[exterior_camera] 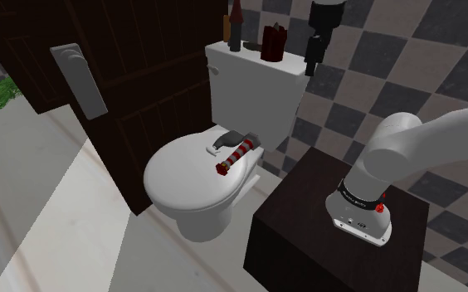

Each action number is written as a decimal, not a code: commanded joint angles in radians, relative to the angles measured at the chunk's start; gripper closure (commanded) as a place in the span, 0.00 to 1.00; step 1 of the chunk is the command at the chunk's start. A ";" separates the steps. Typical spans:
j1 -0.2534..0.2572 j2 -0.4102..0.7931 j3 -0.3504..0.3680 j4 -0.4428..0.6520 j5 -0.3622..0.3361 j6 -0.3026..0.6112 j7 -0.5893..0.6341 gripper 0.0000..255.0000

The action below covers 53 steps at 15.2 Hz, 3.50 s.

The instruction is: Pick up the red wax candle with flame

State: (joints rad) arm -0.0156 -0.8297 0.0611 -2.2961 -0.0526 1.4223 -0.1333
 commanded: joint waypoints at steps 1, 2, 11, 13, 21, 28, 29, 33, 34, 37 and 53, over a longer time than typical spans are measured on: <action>0.000 0.000 0.000 0.000 0.000 0.000 0.000 0.00; 0.004 0.023 -0.019 0.020 -0.033 -0.017 -0.054 0.00; 0.050 0.270 -0.151 0.230 -0.326 -0.100 -0.536 0.00; 0.059 0.331 -0.172 0.281 -0.386 -0.101 -0.641 0.00; 0.082 0.581 -0.226 0.487 -0.598 -0.053 -1.041 0.00; 0.089 0.794 -0.240 0.658 -0.744 0.044 -1.348 0.00; 0.090 0.823 -0.240 0.682 -0.763 0.060 -1.389 0.00; 0.092 0.935 -0.236 0.769 -0.833 0.131 -1.541 0.00; 0.092 0.962 -0.235 0.789 -0.850 0.150 -1.577 0.00; 0.093 0.999 -0.231 0.803 -0.875 0.186 -1.620 0.00; 0.090 0.992 -0.231 0.718 -0.880 0.236 -1.558 1.00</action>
State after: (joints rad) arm 0.0749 0.1613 -0.1703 -1.5770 -0.9335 1.6576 -1.6912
